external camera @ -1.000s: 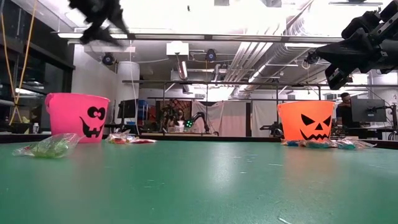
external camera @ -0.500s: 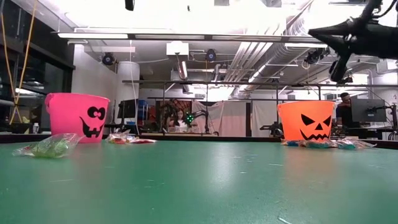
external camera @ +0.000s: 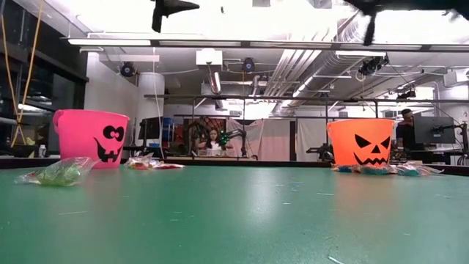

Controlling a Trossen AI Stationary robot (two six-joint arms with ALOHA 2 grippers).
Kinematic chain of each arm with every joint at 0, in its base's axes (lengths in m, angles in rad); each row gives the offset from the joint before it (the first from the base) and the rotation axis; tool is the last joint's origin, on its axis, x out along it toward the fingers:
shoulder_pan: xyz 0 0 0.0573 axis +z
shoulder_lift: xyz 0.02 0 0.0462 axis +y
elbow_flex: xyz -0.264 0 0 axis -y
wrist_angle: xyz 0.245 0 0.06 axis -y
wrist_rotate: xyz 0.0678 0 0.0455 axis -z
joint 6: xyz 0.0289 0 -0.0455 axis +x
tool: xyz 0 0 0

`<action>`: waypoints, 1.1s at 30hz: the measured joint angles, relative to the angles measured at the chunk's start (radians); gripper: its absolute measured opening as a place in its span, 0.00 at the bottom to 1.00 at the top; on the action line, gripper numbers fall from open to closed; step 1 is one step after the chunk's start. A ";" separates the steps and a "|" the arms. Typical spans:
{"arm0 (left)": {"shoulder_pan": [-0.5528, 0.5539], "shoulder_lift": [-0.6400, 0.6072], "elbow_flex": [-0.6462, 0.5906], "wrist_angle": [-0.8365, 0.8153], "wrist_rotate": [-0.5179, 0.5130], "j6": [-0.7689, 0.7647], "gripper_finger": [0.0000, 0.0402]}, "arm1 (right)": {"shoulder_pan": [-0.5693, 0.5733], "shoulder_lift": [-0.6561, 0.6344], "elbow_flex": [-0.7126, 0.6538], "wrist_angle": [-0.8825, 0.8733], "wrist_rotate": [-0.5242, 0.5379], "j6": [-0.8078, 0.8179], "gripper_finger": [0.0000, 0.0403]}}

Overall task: Sort candy by brand, put in halloween buckets
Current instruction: Put the red candy into the pink bucket

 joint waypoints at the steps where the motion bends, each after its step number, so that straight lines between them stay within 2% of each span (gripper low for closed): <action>1: 0.018 -0.006 0.000 -0.019 0.030 0.009 0.43 | -0.017 0.081 0.067 -0.087 -0.004 -0.006 0.00; 4: 0.062 -0.025 0.000 -0.138 0.077 0.033 0.43 | -0.075 0.305 0.238 -0.292 -0.072 -0.011 0.00; 7: 0.083 -0.021 0.000 -0.340 0.047 0.037 0.43 | -0.123 0.485 0.380 -0.374 -0.168 -0.030 0.00; 10: 0.087 0.035 0.000 -0.482 0.003 0.038 0.43 | -0.153 0.612 0.501 -0.419 -0.233 -0.065 0.00; 13: 0.091 0.145 0.000 -0.530 -0.002 0.054 0.42 | -0.173 0.686 0.614 -0.461 -0.256 -0.106 0.00; 22: 0.152 0.516 0.144 -0.664 -0.078 0.209 0.43 | -0.208 0.695 0.853 -0.726 -0.229 -0.192 0.00; 27: 0.188 0.631 0.203 -0.677 -0.083 0.261 0.46 | -0.207 0.648 0.874 -0.834 -0.190 -0.213 0.00; 33: 0.211 0.689 0.216 -0.762 -0.125 0.193 0.51 | -0.186 0.596 0.874 -0.959 -0.118 -0.216 0.00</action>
